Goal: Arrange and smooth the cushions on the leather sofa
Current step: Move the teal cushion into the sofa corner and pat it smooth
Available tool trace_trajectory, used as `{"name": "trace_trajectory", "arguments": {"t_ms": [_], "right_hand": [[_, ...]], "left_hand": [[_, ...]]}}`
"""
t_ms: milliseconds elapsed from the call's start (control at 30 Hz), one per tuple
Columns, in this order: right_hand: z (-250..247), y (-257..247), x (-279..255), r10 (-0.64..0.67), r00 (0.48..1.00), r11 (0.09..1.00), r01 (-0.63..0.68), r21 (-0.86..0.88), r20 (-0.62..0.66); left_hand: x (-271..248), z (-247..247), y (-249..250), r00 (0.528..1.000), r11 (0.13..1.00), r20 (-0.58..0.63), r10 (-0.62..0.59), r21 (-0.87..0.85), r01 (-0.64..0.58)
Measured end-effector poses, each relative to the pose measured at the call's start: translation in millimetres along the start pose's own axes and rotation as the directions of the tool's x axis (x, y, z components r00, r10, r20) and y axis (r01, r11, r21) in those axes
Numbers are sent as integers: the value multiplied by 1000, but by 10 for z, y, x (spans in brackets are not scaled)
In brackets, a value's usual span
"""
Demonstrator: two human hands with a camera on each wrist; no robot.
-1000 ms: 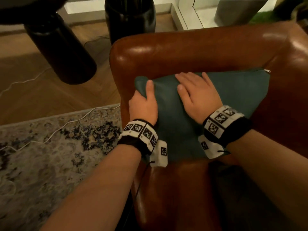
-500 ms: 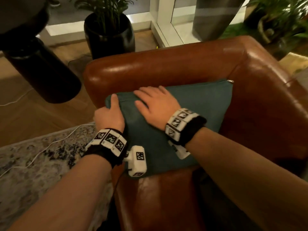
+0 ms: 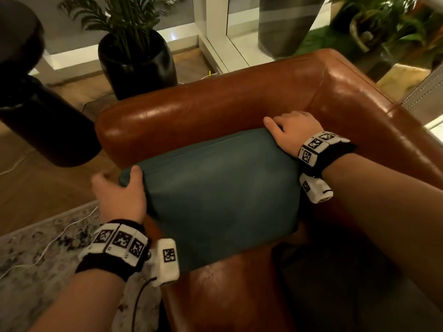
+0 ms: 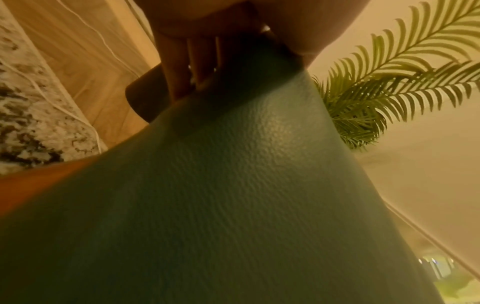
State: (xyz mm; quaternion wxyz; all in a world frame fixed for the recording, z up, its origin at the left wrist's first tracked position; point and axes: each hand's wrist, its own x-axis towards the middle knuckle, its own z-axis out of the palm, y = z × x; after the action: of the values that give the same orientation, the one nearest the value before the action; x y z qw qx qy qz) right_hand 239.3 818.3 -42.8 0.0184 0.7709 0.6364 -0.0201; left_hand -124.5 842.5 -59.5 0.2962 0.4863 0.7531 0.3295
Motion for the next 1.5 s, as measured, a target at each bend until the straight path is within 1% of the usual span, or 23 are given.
{"name": "trace_trajectory", "arguments": {"t_ms": [33, 67, 100, 133, 200, 267, 333, 400, 467, 500, 567, 633, 800, 933, 1000, 1067, 1133, 1200, 1267, 1300, 1333, 1433, 1500], "right_hand": [[1, -16, 16, -1, 1000, 1000, 1, 7, -29], [7, -23, 29, 3, 999, 1000, -2, 13, -49], [9, -18, 43, 5, 998, 1000, -4, 12, -63], [7, -15, 51, 2, 997, 1000, -2, 3, -72], [22, -12, 66, -3, 997, 1000, 2, -20, -71], [15, -27, 120, 10, 999, 999, -12, -44, -53], [-69, -103, 188, 52, 997, 996, -56, -70, -56], [-176, -336, 196, 11, 984, 999, -19, -45, -178], [-156, -787, 43, -147, 937, 987, 162, 22, -318], [-60, -1037, -68, -231, 913, 963, 264, 55, -336], [180, -1304, -288, -306, 927, 935, 335, 114, -218], [355, -1060, -342, -312, 941, 946, 320, 45, -130], [377, -96, -206, -49, 992, 998, 52, 24, -114], [172, -340, -180, 79, 974, 997, -74, 32, -212], [177, -761, -186, -132, 973, 988, 143, 49, -190], [252, -979, -215, -346, 933, 938, 346, -24, -101], [224, -621, -148, -266, 959, 964, 264, -36, -93], [236, -29, -121, 14, 991, 1000, -16, -16, -130], [149, 313, -235, 250, 961, 968, -245, 60, -115], [113, 246, -308, 255, 954, 965, -241, 103, -158], [103, 25, -380, 189, 952, 979, -163, 126, -242], [354, -870, -653, -182, 897, 969, 234, 83, -402], [651, -1068, -791, -256, 894, 955, 292, 45, -366]], "left_hand": [[28, -34, 50, 974, 961, 20, 225, 161, -225], [63, -44, 114, 885, 827, 116, 450, 319, -462], [100, -29, 177, 770, 649, 275, 576, 419, -635], [129, -7, 246, 688, 509, 445, 574, 465, -725], [241, 66, 298, 617, 380, 671, 411, 489, -785], [363, 106, 330, 575, 269, 731, 367, 508, -818], [436, 100, 412, 593, 203, 708, 384, 562, -802], [315, 178, 510, 618, 201, 632, 468, 605, -771], [-57, 339, 523, 565, 262, 578, 589, 525, -810], [-251, 435, 486, 540, 294, 584, 607, 466, -835], [-427, 551, 379, 548, 319, 642, 536, 446, -836], [-271, 542, 236, 578, 297, 644, 501, 499, -814], [117, 371, 188, 637, 292, 608, 474, 574, -765], [-110, 408, 322, 719, 384, 508, 474, 616, -688], [-353, 562, 371, 654, 366, 557, 511, 548, -752], [-390, 641, 371, 603, 324, 622, 500, 511, -796], [-148, 580, 276, 625, 321, 621, 474, 539, -779], [122, 386, 144, 675, 308, 591, 441, 607, -733], [166, 251, 116, 723, 348, 515, 460, 645, -681], [32, 258, 170, 709, 369, 481, 516, 622, -691], [-174, 320, 211, 656, 362, 472, 589, 571, -737], [-742, 640, 140, 419, 231, 554, 719, 377, -897], [-673, 744, -23, 374, 162, 606, 702, 375, -913]]}}
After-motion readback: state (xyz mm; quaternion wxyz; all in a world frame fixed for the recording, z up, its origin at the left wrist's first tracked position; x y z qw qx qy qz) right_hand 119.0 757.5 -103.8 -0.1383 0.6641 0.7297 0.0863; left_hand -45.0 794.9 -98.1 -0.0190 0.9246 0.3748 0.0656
